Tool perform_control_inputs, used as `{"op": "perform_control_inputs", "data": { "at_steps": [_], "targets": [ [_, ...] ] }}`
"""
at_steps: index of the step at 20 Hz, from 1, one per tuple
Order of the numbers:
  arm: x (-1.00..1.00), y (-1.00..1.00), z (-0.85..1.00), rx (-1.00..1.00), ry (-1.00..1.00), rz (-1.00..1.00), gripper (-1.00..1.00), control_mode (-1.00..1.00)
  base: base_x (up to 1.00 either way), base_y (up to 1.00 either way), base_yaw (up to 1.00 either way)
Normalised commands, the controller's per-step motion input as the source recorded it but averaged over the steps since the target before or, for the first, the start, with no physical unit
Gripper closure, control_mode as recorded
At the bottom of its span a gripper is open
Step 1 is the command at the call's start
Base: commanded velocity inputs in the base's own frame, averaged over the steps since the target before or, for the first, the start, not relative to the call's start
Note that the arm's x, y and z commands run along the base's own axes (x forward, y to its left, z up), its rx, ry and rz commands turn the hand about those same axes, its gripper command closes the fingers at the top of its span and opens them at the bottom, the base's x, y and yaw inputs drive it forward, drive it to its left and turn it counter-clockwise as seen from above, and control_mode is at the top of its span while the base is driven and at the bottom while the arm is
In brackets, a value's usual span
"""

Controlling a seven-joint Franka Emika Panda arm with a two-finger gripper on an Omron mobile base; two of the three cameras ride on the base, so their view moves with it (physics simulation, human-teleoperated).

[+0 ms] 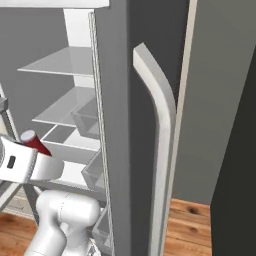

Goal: Place the mayonnaise and ketchup from the counter to the top shelf of the fridge. If the existing items in the fridge are on the top shelf, move them to other shelves.

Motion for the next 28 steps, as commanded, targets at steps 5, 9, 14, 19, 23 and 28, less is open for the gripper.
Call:
{"op": "perform_control_inputs", "data": {
  "at_steps": [5,9,14,19,23,28],
  "targets": [
    [0.0,0.0,0.0,0.0,0.0,0.0,1.0,1.0,0.13,0.04,0.04],
    [0.0,0.0,0.0,0.0,0.0,0.0,1.0,1.0,-0.19,0.11,0.24],
    [0.0,0.0,0.0,0.0,0.0,0.0,1.0,1.0,-0.04,0.02,0.2],
    [0.0,0.0,0.0,0.0,0.0,0.0,1.0,1.0,0.06,0.15,0.11],
    [0.0,0.0,0.0,0.0,0.0,0.0,1.0,1.0,-0.23,-0.03,0.0],
    [0.0,0.0,0.0,0.0,0.0,0.0,1.0,1.0,-0.29,0.13,0.01]
  ]
}}
